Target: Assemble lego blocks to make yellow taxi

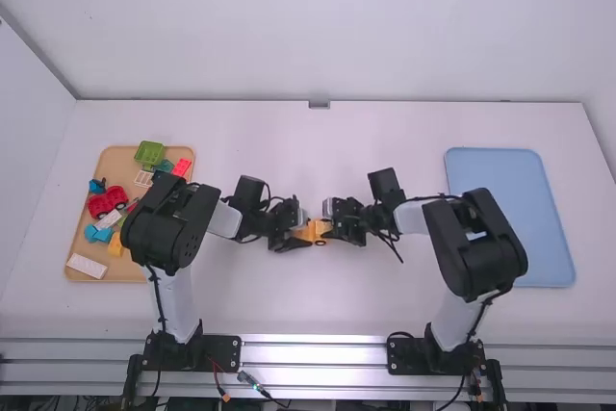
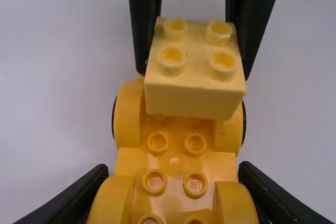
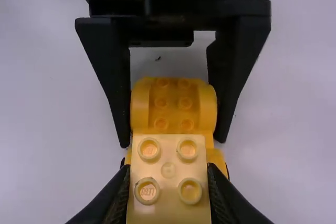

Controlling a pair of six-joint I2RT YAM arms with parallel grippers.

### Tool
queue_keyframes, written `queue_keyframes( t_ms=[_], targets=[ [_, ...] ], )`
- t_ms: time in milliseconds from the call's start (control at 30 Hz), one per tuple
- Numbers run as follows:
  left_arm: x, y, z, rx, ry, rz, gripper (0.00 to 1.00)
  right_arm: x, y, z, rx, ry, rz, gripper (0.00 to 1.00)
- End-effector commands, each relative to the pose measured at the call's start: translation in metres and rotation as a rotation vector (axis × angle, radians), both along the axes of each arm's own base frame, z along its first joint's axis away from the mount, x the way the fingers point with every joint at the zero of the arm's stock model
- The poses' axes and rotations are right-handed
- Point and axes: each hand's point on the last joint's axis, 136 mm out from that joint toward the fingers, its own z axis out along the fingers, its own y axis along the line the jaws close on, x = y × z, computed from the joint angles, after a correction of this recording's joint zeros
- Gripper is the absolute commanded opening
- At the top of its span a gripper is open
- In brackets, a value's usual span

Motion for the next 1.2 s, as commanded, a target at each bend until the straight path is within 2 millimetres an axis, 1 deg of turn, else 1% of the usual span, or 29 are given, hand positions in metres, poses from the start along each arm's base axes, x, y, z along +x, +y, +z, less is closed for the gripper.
queue_keyframes(
  t_ms=[0,133,500,833,933,967,1000,1167],
  targets=[
    [-0.010,0.001,-0.007,0.005,0.050,-0.009,0.54,-0.002,0.008,0.001,0.001,-0.010,0.026,0.00],
    [-0.014,0.001,-0.009,0.010,0.023,-0.038,0.54,0.000,0.007,-0.003,-0.022,-0.016,0.018,0.00],
    [-0.014,0.001,-0.009,0.008,0.027,-0.032,0.56,0.001,0.005,-0.006,-0.042,-0.010,0.002,0.00],
    [-0.009,0.000,-0.006,0.000,0.023,-0.017,0.56,0.001,0.004,-0.006,-0.044,-0.004,0.000,0.00],
    [-0.006,0.000,-0.006,0.002,0.031,0.001,0.56,0.005,0.003,-0.008,-0.062,0.009,-0.036,0.00],
    [-0.006,0.000,-0.006,0.003,0.030,0.000,0.57,0.006,0.002,-0.009,-0.065,0.010,-0.039,0.00],
    [-0.007,0.000,-0.007,0.004,0.029,-0.002,0.56,0.006,0.002,-0.009,-0.069,0.009,-0.041,0.00],
    [-0.010,0.001,-0.008,0.006,0.039,-0.002,0.56,0.007,0.002,-0.009,-0.070,0.001,-0.039,0.00]
  ],
)
